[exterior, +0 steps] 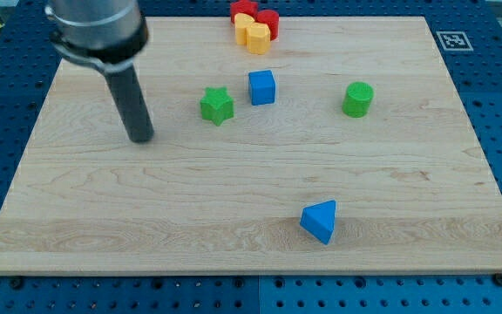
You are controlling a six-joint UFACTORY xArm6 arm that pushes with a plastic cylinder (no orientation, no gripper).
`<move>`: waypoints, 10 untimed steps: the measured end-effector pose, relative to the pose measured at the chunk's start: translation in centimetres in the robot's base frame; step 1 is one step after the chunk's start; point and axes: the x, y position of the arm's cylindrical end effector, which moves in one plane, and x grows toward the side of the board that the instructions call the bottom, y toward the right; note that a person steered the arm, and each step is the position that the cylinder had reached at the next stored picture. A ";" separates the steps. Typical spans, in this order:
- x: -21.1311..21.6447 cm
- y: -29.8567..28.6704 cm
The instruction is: Push the green star into the blue triangle
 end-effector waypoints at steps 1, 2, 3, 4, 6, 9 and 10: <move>-4.6 0.3; -5.0 3.7; -5.0 8.4; -4.4 10.3; 0.1 13.0; -0.6 21.0; -0.6 23.0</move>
